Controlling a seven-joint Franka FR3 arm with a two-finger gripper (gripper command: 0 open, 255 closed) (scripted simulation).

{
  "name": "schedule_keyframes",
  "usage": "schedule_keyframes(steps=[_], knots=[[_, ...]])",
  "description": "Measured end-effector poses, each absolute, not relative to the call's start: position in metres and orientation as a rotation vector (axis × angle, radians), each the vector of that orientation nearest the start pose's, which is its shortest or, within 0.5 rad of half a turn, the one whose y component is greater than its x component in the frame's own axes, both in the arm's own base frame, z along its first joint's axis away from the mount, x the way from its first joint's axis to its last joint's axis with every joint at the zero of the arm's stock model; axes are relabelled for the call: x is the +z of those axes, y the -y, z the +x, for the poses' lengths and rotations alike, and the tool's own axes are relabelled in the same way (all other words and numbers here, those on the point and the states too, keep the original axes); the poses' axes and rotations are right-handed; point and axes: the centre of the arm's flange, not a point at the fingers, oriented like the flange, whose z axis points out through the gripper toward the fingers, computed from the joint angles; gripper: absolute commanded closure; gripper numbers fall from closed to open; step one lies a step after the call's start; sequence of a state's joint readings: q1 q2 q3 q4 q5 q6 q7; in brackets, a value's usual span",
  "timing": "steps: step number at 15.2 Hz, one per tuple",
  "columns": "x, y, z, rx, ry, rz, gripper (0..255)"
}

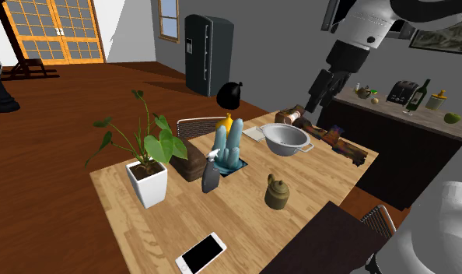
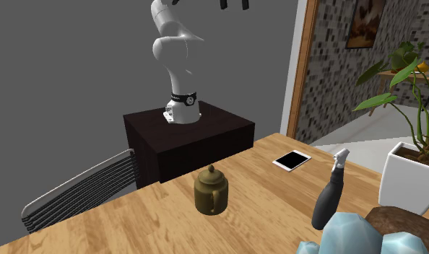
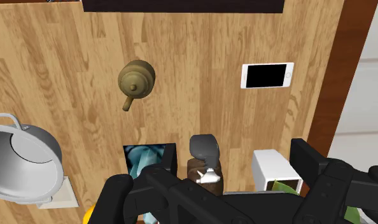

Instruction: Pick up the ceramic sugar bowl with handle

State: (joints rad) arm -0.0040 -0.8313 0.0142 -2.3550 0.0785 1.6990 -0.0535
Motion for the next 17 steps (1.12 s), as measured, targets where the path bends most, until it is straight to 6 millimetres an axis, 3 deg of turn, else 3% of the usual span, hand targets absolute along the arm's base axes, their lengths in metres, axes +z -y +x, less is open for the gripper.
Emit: schedule_keyframes(steps=[2,6,17], knots=[[0.612,-0.009,0.310,-0.269,0.083,-3.065,0],[0.576,0.006,0.332,-0.252,0.050,-3.065,0],[0.452,0.057,0.390,-0.204,-0.054,-3.063,0]])
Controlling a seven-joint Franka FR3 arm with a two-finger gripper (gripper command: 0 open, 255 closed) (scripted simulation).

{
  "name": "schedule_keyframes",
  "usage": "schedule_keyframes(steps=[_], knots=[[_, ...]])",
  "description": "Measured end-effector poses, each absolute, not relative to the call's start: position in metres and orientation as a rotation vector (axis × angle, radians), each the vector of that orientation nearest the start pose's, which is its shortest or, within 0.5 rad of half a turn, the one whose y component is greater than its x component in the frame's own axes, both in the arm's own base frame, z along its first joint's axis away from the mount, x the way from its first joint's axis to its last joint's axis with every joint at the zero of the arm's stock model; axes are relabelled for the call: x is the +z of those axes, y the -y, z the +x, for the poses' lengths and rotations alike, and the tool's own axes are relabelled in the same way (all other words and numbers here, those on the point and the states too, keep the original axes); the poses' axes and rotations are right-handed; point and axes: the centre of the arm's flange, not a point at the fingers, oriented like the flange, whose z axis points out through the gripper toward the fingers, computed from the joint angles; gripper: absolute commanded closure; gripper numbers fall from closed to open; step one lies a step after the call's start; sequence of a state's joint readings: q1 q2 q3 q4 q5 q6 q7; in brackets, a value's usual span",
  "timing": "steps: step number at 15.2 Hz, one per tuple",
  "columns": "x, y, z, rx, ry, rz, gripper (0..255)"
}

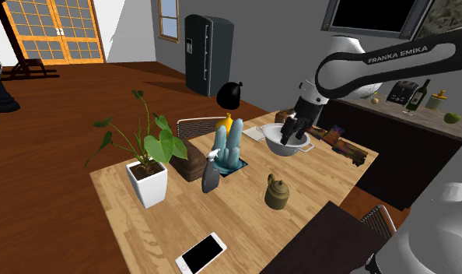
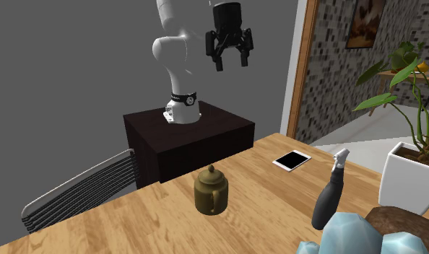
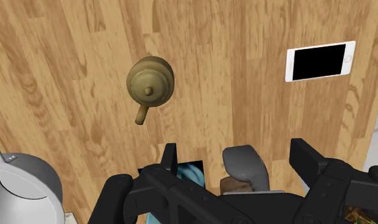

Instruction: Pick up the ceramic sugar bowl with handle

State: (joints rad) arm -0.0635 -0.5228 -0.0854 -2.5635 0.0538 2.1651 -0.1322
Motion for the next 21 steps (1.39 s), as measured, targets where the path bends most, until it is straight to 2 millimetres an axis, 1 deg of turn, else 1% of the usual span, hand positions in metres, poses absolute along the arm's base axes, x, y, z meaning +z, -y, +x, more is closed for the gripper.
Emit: schedule_keyframes(steps=[4,8,10,11,12,13,15,17,18,21], knots=[[0.405,0.078,0.405,-0.187,-0.091,-3.061,0],[0.361,0.096,0.432,-0.172,-0.129,-3.059,0],[0.339,0.107,0.438,-0.163,-0.148,-3.057,0],[0.328,0.114,0.445,-0.160,-0.158,-3.057,0],[0.315,0.120,0.447,-0.154,-0.168,-3.056,0],[0.302,0.124,0.453,-0.151,-0.176,-3.055,0],[0.282,0.132,0.458,-0.142,-0.195,-3.054,0],[0.259,0.145,0.469,-0.134,-0.214,-3.053,0],[0.248,0.148,0.475,-0.129,-0.223,-3.052,0],[0.210,0.160,0.482,-0.115,-0.251,-3.049,0]])
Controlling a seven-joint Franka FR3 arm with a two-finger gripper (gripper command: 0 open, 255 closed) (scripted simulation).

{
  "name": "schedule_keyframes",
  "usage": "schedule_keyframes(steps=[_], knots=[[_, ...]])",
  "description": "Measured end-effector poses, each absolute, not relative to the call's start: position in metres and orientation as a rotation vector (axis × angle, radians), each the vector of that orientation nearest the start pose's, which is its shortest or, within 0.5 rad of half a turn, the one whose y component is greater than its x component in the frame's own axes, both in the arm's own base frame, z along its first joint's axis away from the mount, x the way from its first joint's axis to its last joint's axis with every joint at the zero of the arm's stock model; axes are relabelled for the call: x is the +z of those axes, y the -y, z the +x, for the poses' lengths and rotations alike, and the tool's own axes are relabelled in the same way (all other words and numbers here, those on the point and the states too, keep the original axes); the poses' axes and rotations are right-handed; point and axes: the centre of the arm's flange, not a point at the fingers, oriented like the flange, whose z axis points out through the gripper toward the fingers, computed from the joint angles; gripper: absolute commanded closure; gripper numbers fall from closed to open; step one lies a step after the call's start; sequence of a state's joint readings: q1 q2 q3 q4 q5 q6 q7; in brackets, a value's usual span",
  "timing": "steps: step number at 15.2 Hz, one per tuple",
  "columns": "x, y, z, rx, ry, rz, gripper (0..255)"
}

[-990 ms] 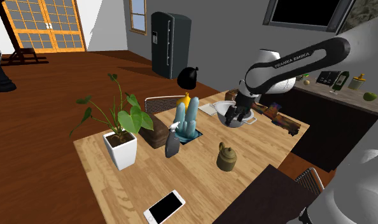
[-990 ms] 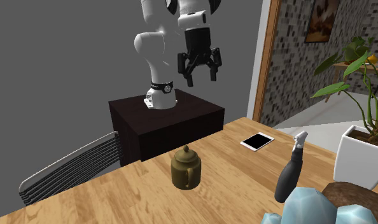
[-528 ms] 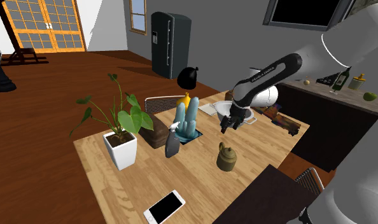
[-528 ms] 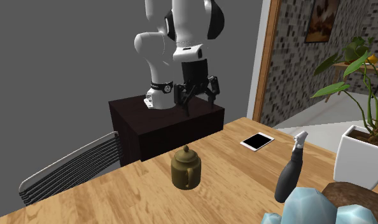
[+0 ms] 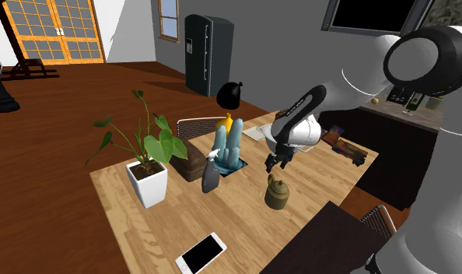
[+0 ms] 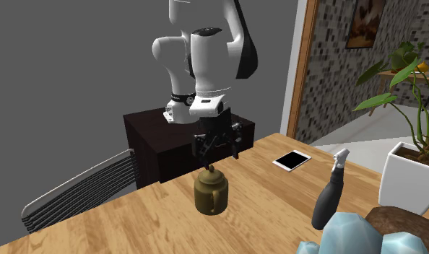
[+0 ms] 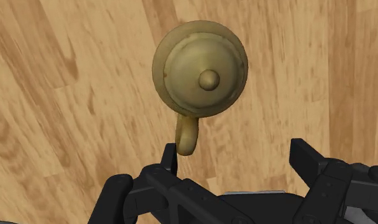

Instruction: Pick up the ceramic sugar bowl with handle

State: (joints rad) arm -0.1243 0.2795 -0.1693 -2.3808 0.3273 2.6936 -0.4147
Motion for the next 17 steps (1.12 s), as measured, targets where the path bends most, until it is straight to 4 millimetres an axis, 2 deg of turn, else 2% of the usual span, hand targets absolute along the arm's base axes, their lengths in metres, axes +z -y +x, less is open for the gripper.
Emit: schedule_keyframes(steps=[5,13,14,17], knots=[[0.155,0.189,0.499,-0.095,-0.295,-3.044,0],[0.113,0.192,0.502,-0.092,-0.300,-3.043,0],[0.111,0.192,0.503,-0.093,-0.300,-3.043,255],[0.110,0.191,0.504,-0.094,-0.300,-3.043,255]])
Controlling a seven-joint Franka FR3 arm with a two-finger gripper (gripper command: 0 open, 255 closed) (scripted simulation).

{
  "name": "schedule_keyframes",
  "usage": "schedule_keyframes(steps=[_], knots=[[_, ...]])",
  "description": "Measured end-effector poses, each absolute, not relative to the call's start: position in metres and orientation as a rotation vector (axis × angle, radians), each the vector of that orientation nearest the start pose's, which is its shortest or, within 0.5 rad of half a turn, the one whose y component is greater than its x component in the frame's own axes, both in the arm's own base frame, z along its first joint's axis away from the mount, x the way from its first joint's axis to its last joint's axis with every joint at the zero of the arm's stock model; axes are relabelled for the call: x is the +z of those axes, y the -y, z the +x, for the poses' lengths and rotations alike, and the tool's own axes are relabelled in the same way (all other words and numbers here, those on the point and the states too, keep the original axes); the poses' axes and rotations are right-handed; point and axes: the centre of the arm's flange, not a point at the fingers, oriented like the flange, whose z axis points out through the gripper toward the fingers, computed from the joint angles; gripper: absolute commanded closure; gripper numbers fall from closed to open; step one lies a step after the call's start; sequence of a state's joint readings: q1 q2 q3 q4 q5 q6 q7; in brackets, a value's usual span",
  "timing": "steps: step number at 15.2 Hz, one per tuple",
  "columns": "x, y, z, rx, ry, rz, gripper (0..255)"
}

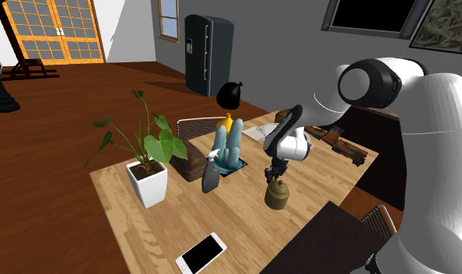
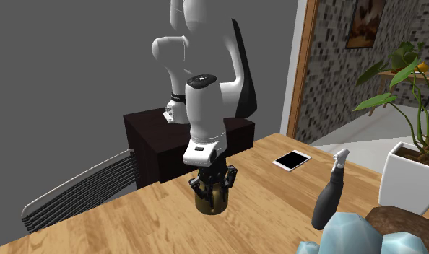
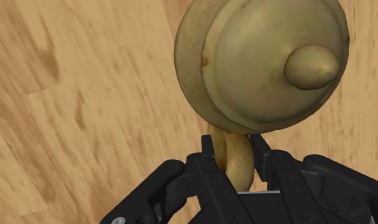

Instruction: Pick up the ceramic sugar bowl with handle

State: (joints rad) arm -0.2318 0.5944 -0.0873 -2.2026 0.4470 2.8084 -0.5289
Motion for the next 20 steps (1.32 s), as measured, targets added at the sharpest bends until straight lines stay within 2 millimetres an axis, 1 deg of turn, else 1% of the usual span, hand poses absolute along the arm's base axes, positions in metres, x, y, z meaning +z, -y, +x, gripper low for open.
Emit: schedule_keyframes(steps=[8,16,20], knots=[[0.112,0.192,0.503,-0.094,-0.300,-3.043,255],[0.149,0.192,0.503,-0.093,-0.300,-3.043,255],[0.172,0.191,0.504,-0.093,-0.300,-3.043,255]])
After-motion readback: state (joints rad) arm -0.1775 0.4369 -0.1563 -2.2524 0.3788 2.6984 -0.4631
